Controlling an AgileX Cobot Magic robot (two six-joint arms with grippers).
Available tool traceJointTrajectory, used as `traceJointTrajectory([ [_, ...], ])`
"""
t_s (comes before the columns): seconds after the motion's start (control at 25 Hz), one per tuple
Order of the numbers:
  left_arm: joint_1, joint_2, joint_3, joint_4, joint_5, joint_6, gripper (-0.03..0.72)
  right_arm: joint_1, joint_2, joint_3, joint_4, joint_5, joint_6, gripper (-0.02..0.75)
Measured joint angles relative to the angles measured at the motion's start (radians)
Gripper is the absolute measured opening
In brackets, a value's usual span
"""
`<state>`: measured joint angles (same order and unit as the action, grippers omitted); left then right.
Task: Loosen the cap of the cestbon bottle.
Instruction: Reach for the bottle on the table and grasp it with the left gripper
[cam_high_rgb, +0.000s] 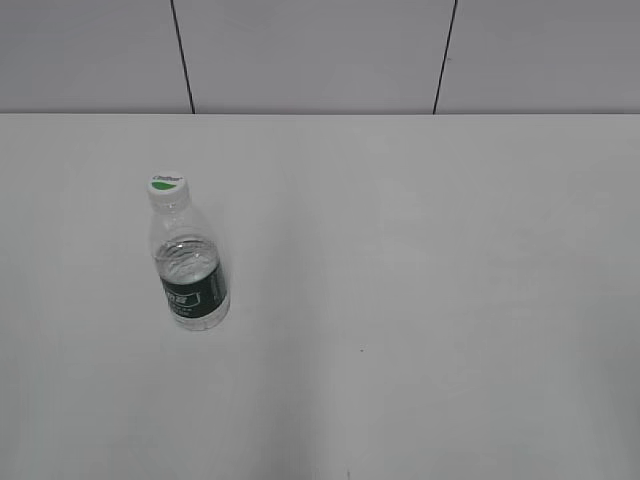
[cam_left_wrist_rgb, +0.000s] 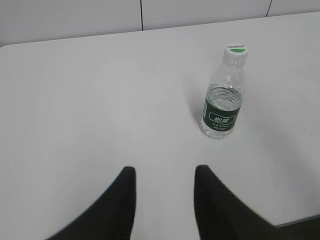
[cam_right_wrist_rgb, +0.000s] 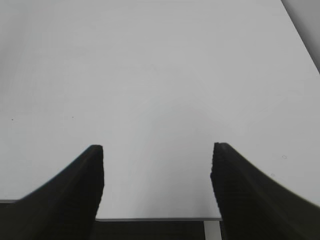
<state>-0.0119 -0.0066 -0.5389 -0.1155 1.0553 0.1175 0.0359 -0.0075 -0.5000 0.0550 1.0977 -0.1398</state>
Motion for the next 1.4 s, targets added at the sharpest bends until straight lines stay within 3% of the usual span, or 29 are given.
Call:
traceJointTrajectory([
  [1.08,0.000,0.022,-0.004,-0.001,-0.019,0.000,0.240,0.000,0.000,0.000,0.000,0.000,0.000,0.520],
  [1.16,0.000,0.026,-0.020,-0.008,-0.099,0.000,0.240,0.000,0.000,0.000,0.000,0.000,0.000,0.520],
  [1.4,0.000,0.140,-0.041,-0.006,-0.569,0.012,0.240,0.000,0.000,0.000,0.000,0.000,0.000,0.520],
])
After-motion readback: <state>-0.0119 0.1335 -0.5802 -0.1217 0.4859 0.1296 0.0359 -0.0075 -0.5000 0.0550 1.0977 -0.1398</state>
